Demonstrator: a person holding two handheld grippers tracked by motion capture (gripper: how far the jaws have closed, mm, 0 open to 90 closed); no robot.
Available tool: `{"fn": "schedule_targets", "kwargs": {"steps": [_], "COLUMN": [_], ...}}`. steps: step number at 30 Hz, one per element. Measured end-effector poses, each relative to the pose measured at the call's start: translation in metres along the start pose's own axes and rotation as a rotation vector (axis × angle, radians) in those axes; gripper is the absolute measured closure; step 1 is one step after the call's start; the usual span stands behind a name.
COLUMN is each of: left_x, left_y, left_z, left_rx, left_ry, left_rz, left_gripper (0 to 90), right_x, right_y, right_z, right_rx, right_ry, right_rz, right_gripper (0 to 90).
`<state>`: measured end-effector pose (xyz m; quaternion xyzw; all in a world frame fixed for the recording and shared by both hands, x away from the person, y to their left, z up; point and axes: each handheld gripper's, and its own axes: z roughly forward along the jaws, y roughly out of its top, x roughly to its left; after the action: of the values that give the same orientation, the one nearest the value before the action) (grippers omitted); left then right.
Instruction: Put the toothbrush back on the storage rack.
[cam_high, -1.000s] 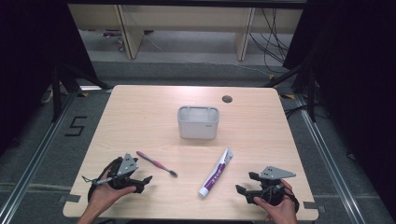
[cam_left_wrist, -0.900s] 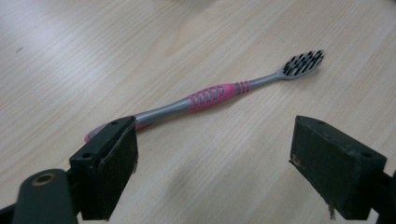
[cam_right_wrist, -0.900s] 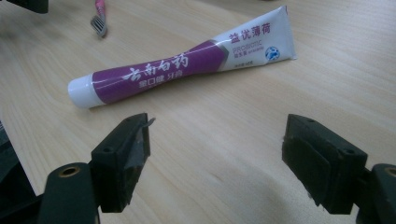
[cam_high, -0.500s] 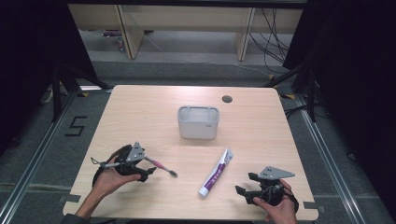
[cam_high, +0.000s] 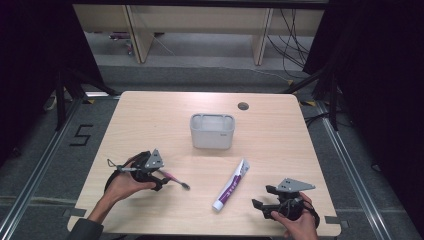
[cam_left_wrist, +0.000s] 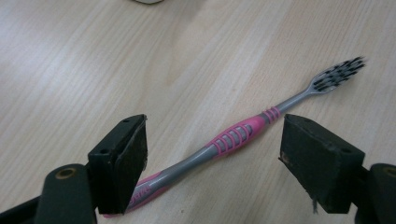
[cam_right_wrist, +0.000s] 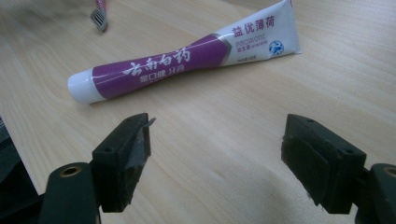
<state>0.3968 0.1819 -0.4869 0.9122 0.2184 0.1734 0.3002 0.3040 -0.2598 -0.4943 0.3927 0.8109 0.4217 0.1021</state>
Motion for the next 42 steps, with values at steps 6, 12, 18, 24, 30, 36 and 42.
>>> {"fn": "schedule_targets", "kwargs": {"steps": [6,12,18,24,30,36,42], "left_x": [0.003,0.008,0.011,0.01,0.007,0.006,0.005], "left_y": [0.002,0.004,0.006,0.005,0.005,0.005,0.005], "left_z": [0.002,0.003,0.005,0.007,0.011,0.014,0.015], "left_rx": [0.014,0.021,0.03,0.053,0.071,0.088,0.106], "left_ry": [-0.016,-0.018,-0.029,-0.031,-0.034,-0.047,-0.064], "left_rz": [0.023,0.022,0.028,0.041,0.063,0.076,0.071], "left_gripper": [24.6,24.9,25.0,26.3,27.3,30.0,35.0], "right_x": [0.0,-0.001,-0.001,0.0,0.0,0.0,0.0], "right_y": [0.0,0.0,0.0,0.0,0.0,0.0,0.0], "right_z": [0.0,0.0,-0.001,-0.001,0.0,0.0,-0.001], "right_rx": [0.002,0.0,-0.002,0.0,0.0,0.001,-0.003], "right_ry": [0.006,-0.008,-0.009,0.001,0.005,0.004,-0.007], "right_rz": [0.004,-0.009,-0.01,-0.005,-0.009,-0.002,-0.009], "right_gripper": [25.0,25.0,25.1,25.2,25.3,25.3,25.3]}}
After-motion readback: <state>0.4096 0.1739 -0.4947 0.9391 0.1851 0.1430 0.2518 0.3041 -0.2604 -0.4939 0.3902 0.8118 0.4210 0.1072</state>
